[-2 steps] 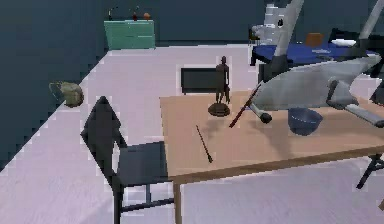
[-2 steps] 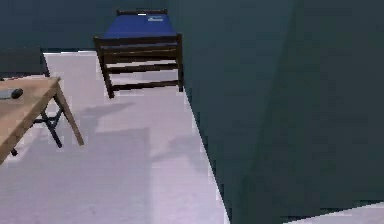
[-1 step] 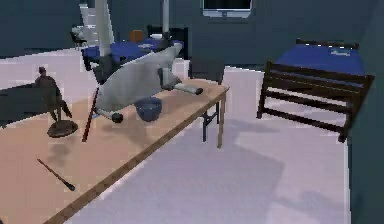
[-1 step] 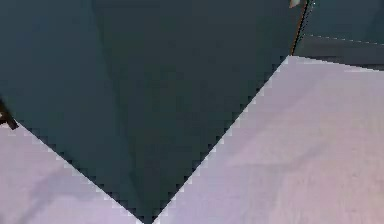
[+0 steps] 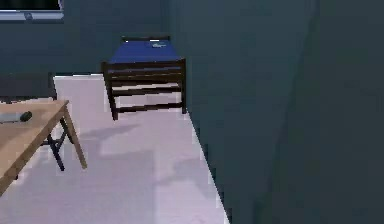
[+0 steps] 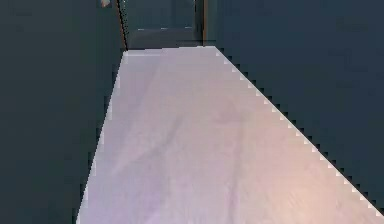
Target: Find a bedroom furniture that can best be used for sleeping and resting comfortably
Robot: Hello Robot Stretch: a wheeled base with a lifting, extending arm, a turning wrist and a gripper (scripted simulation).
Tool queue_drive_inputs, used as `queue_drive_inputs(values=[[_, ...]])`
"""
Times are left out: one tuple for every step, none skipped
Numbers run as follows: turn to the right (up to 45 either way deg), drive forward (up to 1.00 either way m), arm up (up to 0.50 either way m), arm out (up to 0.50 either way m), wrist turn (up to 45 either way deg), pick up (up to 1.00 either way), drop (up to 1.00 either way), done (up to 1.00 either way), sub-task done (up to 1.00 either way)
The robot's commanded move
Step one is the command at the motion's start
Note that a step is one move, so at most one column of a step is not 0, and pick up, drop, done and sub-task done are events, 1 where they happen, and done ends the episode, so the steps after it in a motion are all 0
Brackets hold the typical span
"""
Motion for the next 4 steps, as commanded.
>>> queue_drive_inputs(values=[[33.0,0.0,0.0,0.0,0.0,0.0,0.0,0.0,0.0],[0.0,0.15,0.0,0.0,0.0,0.0,0.0,0.0,0.0],[-45.0,0.0,0.0,0.0,0.0,0.0,0.0,0.0,0.0],[-15.0,0.0,0.0,0.0,0.0,0.0,0.0,0.0,0.0]])
